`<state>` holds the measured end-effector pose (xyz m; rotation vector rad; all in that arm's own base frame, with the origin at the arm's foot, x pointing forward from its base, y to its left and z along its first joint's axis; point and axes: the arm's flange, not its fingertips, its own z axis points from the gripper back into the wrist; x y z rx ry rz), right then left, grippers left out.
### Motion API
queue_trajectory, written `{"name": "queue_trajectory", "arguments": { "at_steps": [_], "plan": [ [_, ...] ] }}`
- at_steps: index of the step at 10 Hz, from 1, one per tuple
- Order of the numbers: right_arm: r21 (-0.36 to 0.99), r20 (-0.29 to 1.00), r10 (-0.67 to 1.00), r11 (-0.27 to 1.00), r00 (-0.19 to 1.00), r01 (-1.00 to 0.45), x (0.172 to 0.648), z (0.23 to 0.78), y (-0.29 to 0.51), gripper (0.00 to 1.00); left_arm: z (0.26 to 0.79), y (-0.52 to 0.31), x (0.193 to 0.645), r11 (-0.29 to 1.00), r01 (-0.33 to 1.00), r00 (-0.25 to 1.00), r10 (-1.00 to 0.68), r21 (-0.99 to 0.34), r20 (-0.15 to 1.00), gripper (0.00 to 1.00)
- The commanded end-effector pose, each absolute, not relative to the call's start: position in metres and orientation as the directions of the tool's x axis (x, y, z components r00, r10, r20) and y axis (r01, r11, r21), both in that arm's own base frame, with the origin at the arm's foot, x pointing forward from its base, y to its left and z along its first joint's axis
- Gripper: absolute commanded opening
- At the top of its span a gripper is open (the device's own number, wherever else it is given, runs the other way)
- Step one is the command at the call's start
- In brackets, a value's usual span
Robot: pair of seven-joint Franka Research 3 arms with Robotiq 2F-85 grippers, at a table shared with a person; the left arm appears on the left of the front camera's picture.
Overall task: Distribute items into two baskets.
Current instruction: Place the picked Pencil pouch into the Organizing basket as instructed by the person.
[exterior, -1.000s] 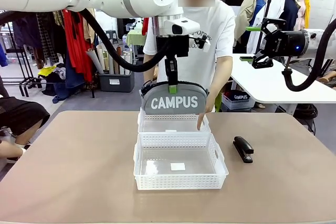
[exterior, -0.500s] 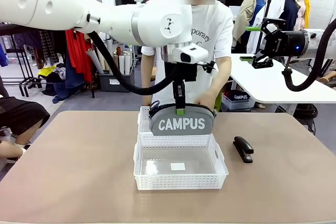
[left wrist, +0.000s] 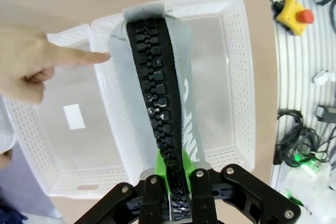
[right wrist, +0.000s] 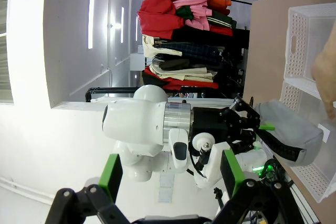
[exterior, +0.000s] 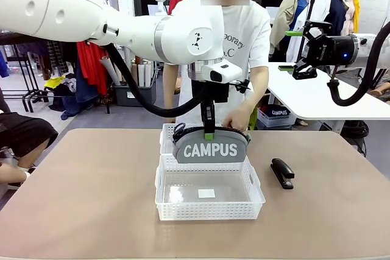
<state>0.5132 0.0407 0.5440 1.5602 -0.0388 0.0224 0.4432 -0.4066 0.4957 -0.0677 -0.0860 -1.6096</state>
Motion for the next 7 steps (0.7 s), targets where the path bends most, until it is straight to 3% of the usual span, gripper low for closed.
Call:
{"name": "queue_trajectory", "arguments": {
  "at_steps": [1,7],
  "plan": [
    [0.999,0.043,-0.011,0.011,0.999,-0.043,0.513,0.546,0.04,1.0,0.493,-0.408,0.441,-0.039,0.999,-0.039,-0.994,0.001,0.101,0.0],
    [0.999,0.043,-0.011,0.011,0.999,-0.043,0.513,0.546,0.04,1.0,0.462,-0.413,0.42,-0.048,0.999,-0.05,-0.992,0.02,0.115,0.0]
  ]
}}
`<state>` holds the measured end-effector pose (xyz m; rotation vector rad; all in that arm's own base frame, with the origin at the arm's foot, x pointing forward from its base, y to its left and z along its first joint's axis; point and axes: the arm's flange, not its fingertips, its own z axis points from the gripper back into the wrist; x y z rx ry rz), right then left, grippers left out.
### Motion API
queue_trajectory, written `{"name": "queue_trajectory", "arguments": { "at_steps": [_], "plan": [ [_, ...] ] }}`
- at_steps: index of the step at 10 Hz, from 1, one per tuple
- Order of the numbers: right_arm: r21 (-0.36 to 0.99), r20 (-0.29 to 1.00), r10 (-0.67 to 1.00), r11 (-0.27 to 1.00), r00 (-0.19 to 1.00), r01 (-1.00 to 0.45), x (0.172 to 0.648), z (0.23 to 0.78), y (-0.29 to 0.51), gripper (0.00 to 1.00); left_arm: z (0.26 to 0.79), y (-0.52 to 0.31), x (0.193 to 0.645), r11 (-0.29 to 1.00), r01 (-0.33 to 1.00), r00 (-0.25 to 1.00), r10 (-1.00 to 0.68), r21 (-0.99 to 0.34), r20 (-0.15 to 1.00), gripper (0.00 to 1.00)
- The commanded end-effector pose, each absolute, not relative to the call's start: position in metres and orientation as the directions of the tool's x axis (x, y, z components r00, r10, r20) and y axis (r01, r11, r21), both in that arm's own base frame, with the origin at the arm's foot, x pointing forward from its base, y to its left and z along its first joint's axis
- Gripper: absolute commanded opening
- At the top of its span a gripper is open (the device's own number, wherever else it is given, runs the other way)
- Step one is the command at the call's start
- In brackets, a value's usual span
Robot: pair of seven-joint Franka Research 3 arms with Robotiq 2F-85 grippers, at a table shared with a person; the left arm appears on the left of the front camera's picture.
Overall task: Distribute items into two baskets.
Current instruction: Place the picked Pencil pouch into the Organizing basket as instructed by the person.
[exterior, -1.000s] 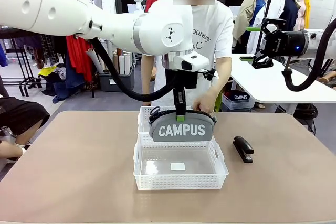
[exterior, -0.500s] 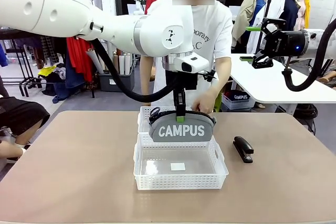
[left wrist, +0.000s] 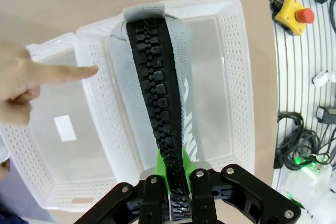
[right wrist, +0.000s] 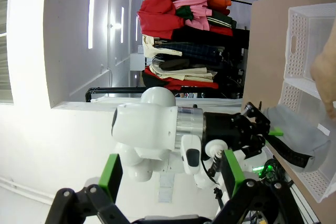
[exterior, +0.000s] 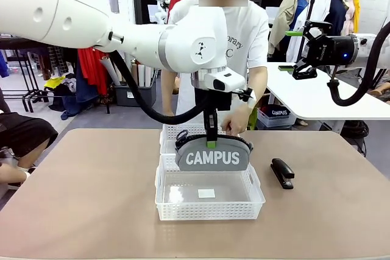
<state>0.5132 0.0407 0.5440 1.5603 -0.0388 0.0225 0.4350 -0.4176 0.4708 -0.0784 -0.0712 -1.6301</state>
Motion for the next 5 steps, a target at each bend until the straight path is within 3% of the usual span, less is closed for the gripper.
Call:
{"name": "queue_trajectory", "arguments": {
  "at_steps": [1,5],
  "plan": [
    [0.999,0.043,-0.011,0.011,0.999,-0.043,0.513,0.546,0.04,1.0,0.458,-0.417,0.412,-0.041,0.998,-0.045,-0.993,0.038,0.11,0.0],
    [0.999,0.043,-0.011,0.011,0.999,-0.043,0.513,0.546,0.04,1.0,0.422,-0.413,0.402,-0.015,1.0,-0.017,-0.997,0.027,0.08,0.0]
  ]
}}
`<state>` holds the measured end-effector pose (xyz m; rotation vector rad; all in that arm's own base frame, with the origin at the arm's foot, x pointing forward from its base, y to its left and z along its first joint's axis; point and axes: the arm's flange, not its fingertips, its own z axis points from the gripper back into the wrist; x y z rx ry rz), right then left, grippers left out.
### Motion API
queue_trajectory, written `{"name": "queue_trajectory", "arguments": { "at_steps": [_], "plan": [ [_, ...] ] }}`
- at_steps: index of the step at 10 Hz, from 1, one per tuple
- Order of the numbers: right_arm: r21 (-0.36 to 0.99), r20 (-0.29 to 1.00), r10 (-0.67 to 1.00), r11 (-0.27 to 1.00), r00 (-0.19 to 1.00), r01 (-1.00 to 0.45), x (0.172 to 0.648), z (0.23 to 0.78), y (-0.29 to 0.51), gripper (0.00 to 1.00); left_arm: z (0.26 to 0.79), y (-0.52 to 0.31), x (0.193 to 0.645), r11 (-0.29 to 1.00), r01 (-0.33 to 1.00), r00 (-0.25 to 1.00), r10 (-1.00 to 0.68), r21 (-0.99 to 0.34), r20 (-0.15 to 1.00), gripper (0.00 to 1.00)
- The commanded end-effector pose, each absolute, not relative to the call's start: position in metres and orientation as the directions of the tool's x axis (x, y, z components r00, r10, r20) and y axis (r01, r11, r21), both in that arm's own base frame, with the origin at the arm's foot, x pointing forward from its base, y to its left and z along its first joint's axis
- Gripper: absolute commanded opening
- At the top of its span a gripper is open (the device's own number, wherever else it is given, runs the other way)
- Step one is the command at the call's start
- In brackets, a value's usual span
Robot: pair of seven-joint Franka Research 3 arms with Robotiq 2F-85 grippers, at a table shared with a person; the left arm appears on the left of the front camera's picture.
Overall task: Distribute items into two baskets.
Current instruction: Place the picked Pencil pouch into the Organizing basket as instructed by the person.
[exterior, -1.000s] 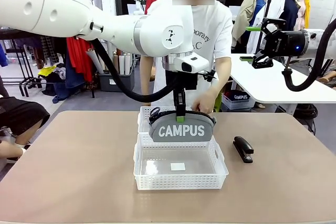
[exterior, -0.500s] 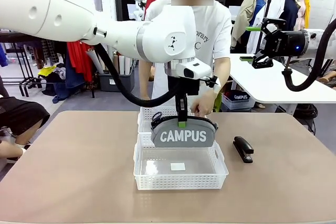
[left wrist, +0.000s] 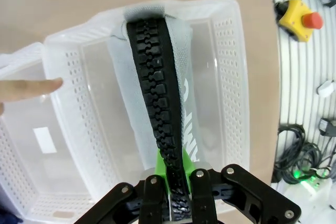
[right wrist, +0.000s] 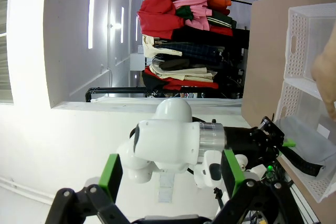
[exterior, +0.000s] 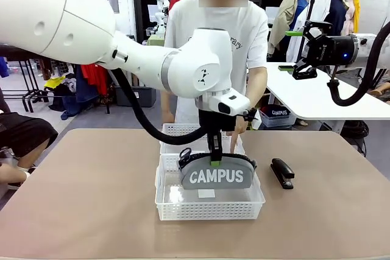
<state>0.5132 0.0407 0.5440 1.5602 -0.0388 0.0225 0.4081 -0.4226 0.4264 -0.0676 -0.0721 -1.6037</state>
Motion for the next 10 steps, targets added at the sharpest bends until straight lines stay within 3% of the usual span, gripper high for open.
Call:
{"name": "queue_trajectory", "arguments": {
  "at_steps": [1,10],
  "plan": [
    [0.999,0.043,-0.011,0.011,0.999,-0.043,0.513,0.546,0.04,1.0,0.416,-0.412,0.403,-0.024,0.999,-0.026,-0.997,0.033,0.074,0.0],
    [0.999,0.043,-0.011,0.011,0.999,-0.043,0.513,0.546,0.04,1.0,0.378,-0.415,0.415,-0.027,1.0,-0.028,-0.997,0.013,0.072,0.0]
  ]
}}
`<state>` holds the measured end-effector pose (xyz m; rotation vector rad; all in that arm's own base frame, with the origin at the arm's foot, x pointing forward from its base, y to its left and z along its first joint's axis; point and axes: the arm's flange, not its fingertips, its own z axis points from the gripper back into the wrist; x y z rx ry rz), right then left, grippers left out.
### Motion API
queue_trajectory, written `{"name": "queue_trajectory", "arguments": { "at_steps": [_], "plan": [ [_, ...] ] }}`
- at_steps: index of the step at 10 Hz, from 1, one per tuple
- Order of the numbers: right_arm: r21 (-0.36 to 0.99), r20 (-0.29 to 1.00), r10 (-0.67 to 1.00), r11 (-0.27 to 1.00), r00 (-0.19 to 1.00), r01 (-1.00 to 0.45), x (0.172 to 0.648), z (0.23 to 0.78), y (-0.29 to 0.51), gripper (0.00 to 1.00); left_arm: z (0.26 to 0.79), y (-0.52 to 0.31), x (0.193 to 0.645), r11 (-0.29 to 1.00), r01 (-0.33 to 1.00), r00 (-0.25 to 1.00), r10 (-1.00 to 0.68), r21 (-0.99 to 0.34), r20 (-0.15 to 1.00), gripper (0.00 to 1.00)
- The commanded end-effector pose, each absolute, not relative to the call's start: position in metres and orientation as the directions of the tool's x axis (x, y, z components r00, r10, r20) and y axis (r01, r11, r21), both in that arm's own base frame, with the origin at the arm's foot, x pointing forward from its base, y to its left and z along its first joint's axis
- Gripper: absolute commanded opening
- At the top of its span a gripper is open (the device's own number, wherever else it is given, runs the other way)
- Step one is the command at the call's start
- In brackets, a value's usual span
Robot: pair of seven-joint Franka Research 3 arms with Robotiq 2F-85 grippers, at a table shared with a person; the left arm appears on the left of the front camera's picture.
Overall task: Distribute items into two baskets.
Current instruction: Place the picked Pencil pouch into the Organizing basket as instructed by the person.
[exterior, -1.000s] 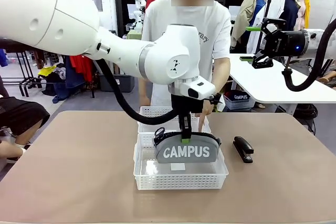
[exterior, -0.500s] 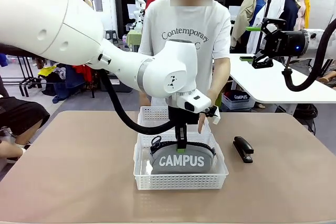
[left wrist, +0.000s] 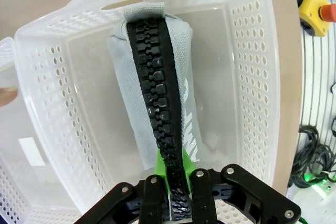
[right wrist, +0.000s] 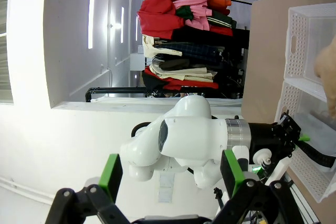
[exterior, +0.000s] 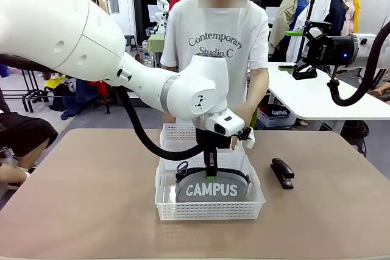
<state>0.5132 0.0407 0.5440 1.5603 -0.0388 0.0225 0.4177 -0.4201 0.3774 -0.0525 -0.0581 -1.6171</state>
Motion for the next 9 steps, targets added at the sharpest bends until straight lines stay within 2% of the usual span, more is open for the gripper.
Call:
{"name": "queue_trajectory", "arguments": {
  "at_steps": [1,2,7,9],
  "plan": [
    [0.999,0.043,-0.011,0.011,0.999,-0.043,0.513,0.546,0.04,1.0,0.378,-0.416,0.414,-0.017,1.0,-0.018,-0.997,0.009,0.073,0.0],
    [0.999,0.043,-0.011,0.011,0.999,-0.043,0.513,0.546,0.04,1.0,0.377,-0.416,0.415,-0.017,1.0,-0.017,-0.997,0.002,0.076,0.04],
    [0.999,0.043,-0.011,0.011,0.999,-0.043,0.513,0.546,0.04,1.0,0.387,-0.417,0.413,0.001,1.0,0.001,-0.997,0.003,0.075,1.0],
    [0.999,0.043,-0.011,0.011,0.999,-0.043,0.513,0.546,0.04,1.0,0.393,-0.417,0.412,0.013,1.0,0.012,-0.997,0.006,0.081,1.0]
  ]
}}
